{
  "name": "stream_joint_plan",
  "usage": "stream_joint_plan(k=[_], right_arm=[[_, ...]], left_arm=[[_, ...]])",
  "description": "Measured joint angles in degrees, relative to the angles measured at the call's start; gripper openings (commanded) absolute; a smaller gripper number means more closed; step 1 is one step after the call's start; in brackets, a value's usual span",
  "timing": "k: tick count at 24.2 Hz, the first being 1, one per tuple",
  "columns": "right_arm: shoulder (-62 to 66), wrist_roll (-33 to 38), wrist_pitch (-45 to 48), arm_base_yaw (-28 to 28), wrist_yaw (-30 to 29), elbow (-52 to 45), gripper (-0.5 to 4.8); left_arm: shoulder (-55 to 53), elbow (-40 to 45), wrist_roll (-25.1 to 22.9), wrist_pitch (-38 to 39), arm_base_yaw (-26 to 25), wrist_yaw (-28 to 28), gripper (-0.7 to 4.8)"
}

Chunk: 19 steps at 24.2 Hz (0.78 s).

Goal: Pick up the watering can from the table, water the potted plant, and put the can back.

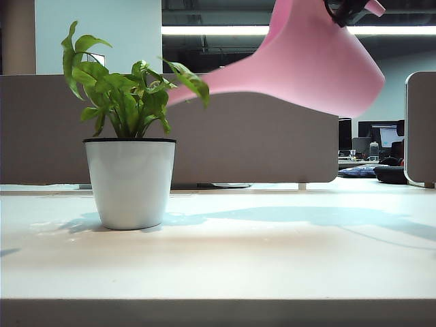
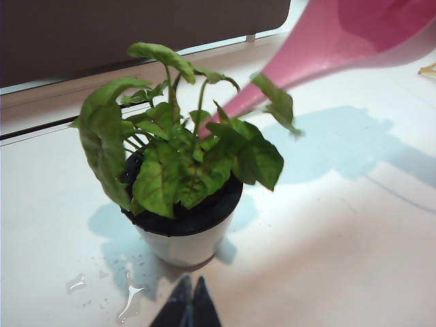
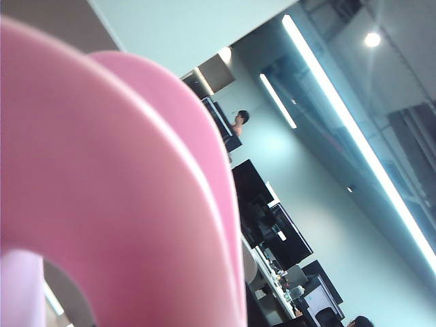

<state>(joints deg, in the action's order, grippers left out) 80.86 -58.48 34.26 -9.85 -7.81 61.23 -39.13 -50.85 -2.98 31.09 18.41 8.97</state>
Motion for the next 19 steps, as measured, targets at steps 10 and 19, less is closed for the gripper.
stream_joint_plan(k=[10, 19], right_arm=[[-0.09, -3.41, -1.27, -1.4, 0.09, -0.02, 0.84], [-0.11, 2.01, -3.06, -0.92, 4.04, -0.02, 0.85]], left_arm=[[0.0, -0.02, 0.0, 0.02, 0.0, 0.0, -0.06], [0.0, 0.0, 0.0, 0.42, 0.0, 0.0, -0.06]])
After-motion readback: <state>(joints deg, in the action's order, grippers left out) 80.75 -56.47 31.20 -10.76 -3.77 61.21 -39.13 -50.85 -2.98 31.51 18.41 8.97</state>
